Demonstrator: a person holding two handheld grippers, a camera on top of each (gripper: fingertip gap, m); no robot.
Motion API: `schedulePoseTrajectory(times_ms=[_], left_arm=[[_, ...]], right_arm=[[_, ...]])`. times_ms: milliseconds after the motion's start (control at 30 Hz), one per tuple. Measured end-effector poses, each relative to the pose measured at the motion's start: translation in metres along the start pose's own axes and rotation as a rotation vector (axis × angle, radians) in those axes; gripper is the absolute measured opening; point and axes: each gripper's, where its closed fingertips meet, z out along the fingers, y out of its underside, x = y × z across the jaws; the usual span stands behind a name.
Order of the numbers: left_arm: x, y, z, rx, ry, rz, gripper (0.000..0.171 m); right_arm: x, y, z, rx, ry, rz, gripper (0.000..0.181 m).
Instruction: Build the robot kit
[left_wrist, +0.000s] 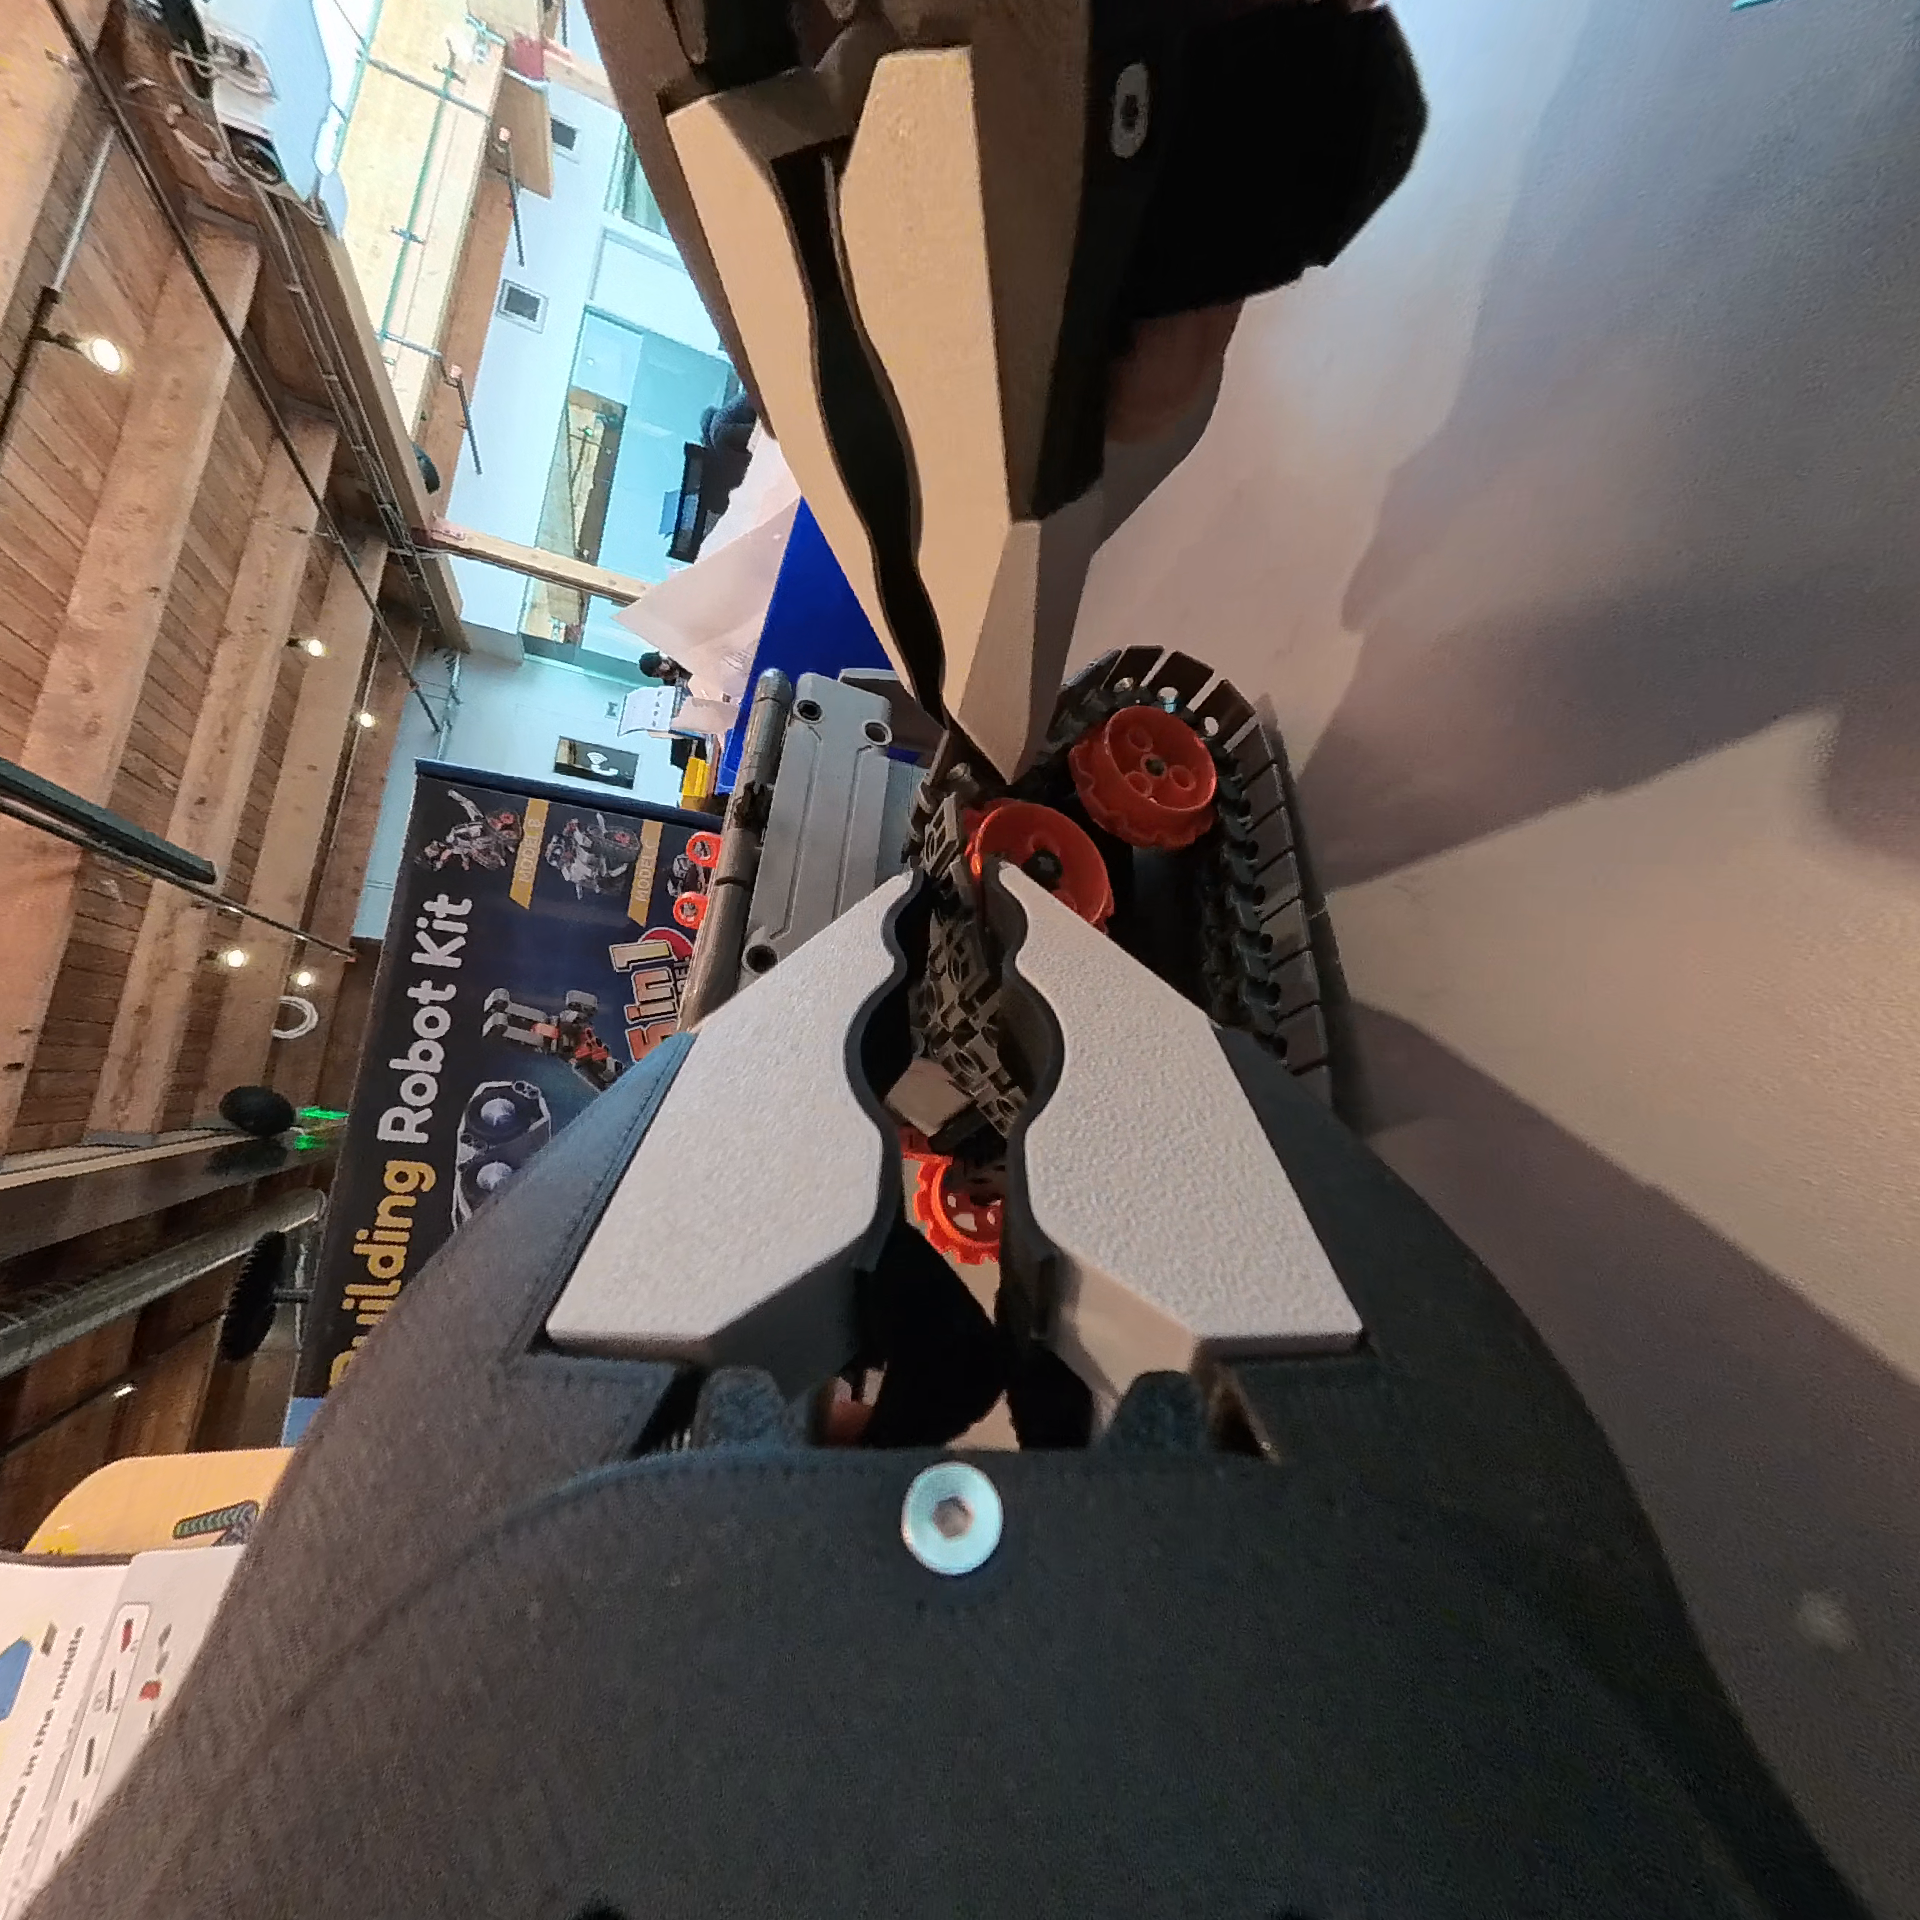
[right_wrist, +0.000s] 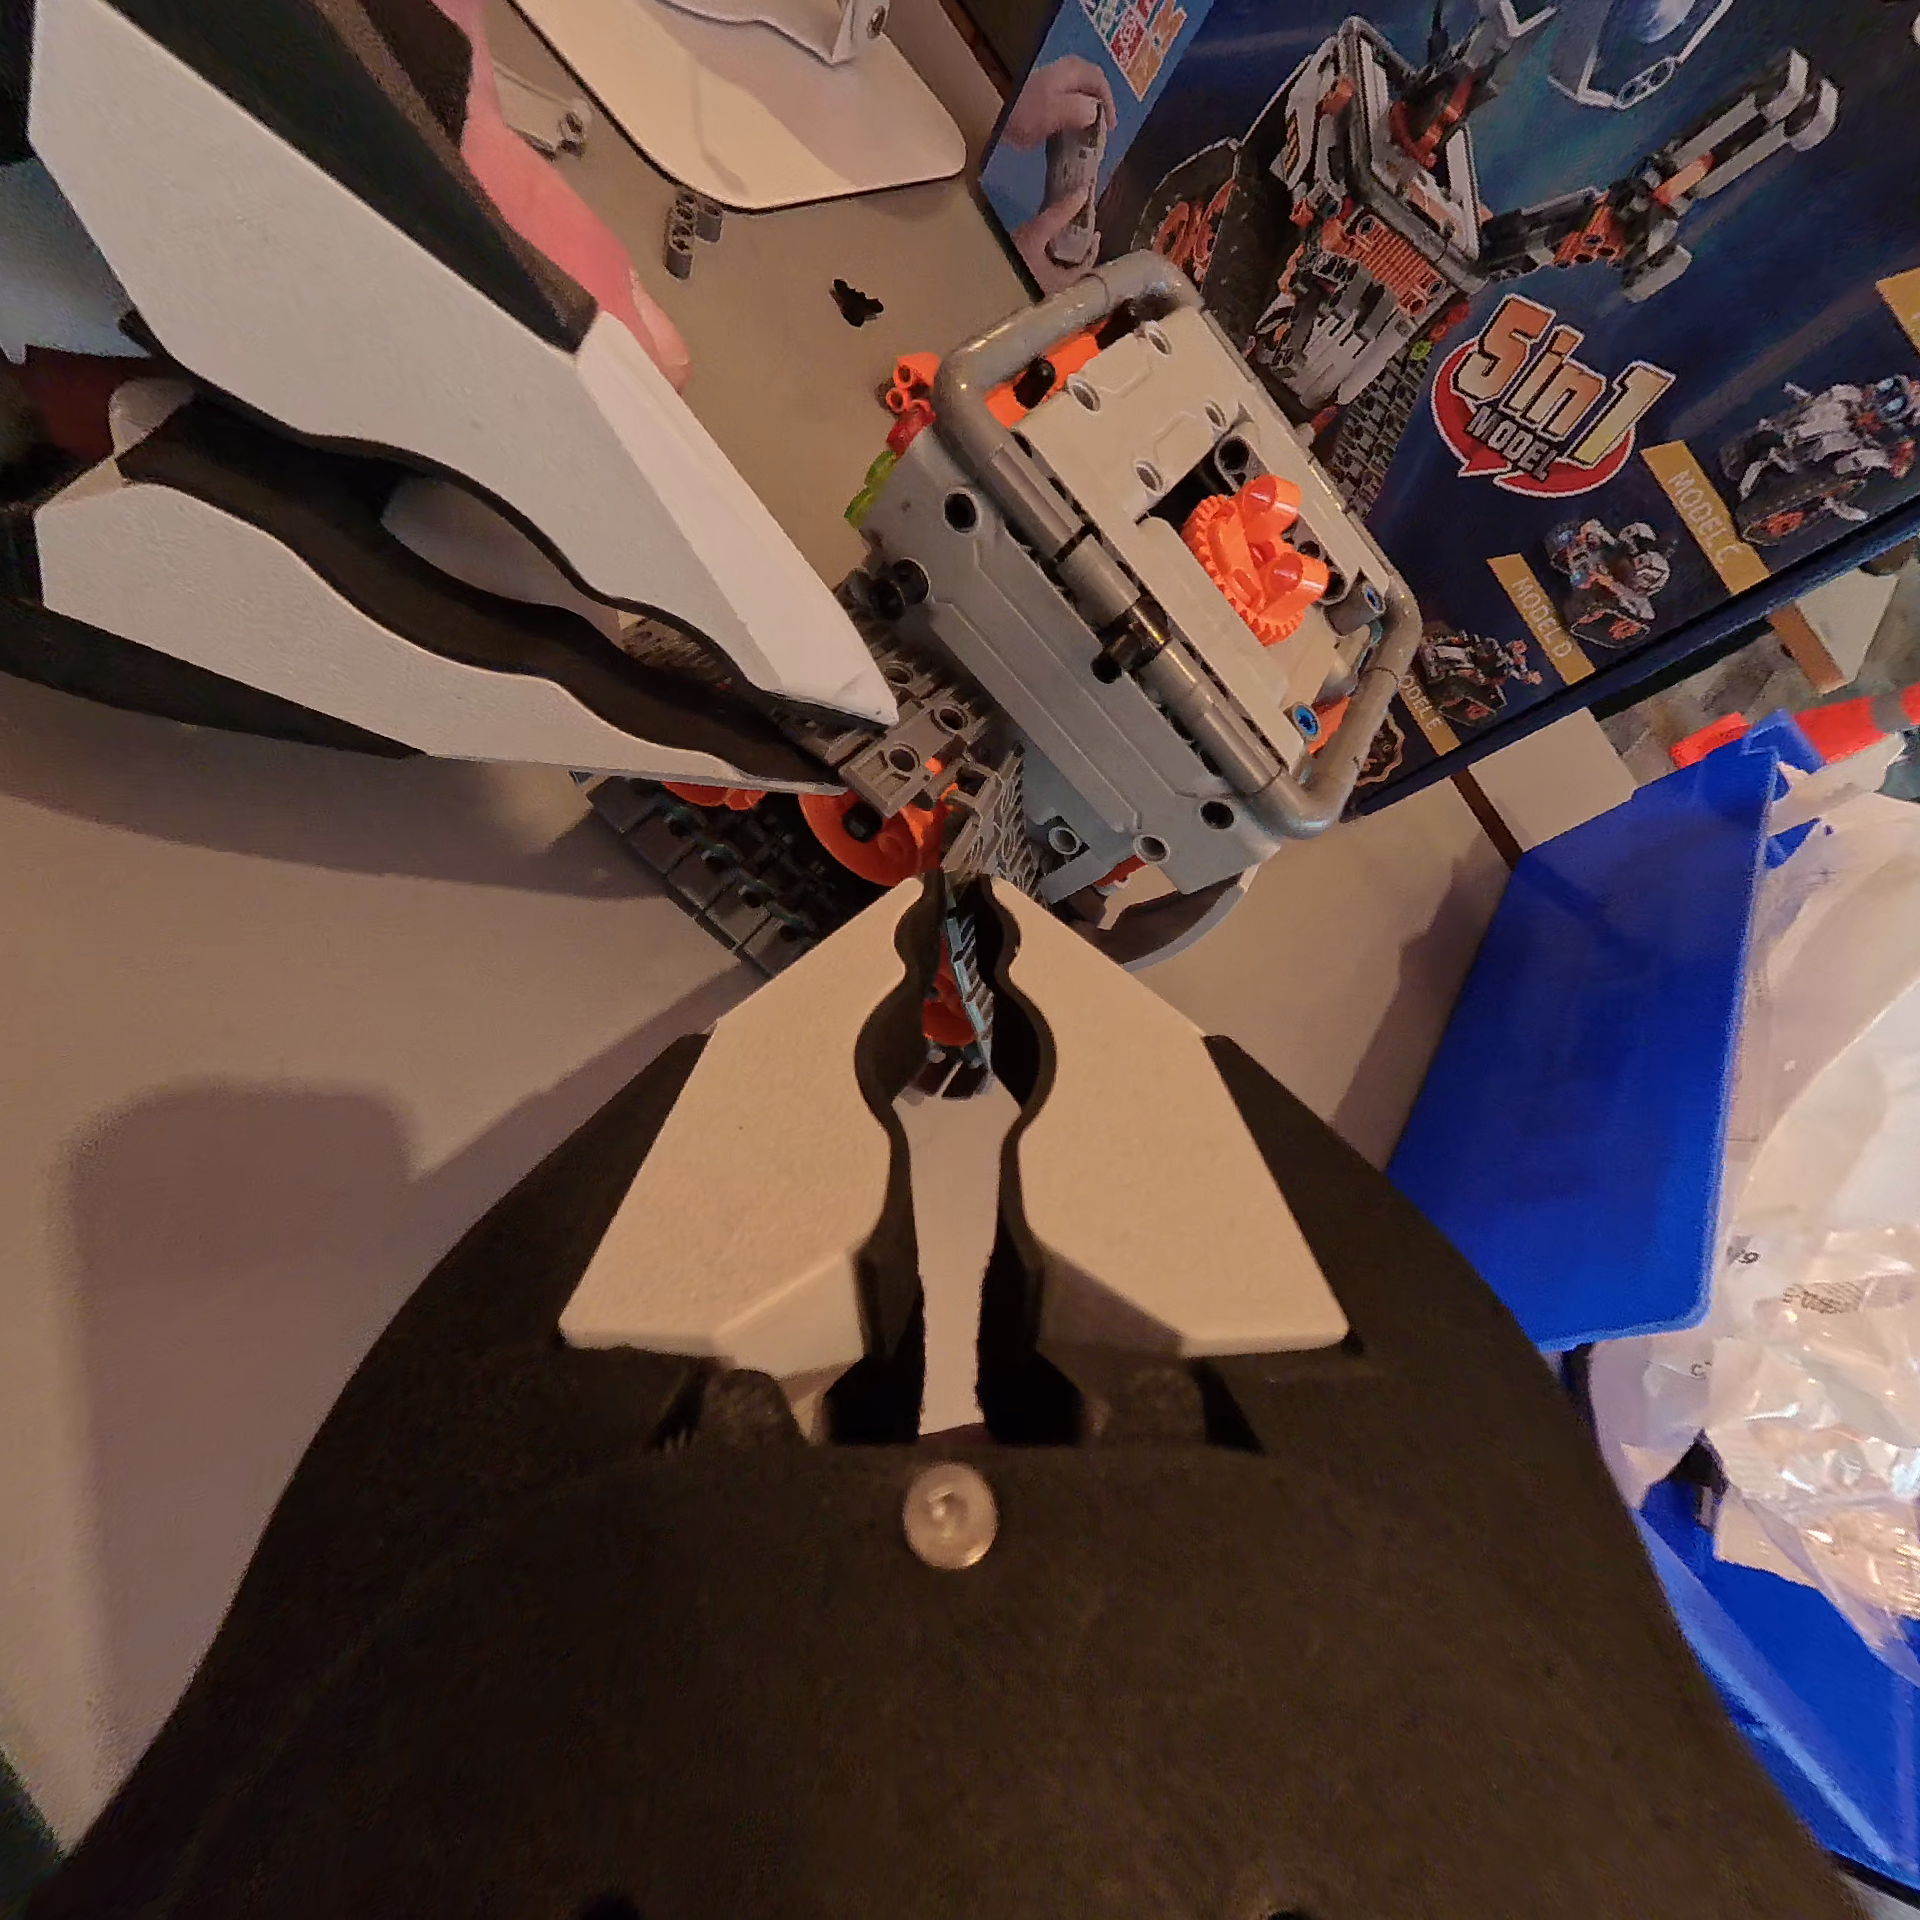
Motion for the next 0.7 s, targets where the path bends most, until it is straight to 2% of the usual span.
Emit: schedulePoseTrajectory(times_ms=[133,567,700], left_arm=[[-0.0005,-0.0006,0.0005,-0.008,-0.011,0.018,0.008],[0.001,0.0019,0.0016,0.005,0.003,-0.017,0.009],[0.0013,0.0018,0.002,0.009,0.005,-0.024,0.009]], right_arm=[[-0.0008,-0.0012,0.001,-0.014,0.027,-0.036,0.003],[-0.002,0.0,0.0051,0.014,0.177,-0.343,0.005],[-0.0013,-0.0007,0.0046,0.033,0.193,-0.351,0.006]])
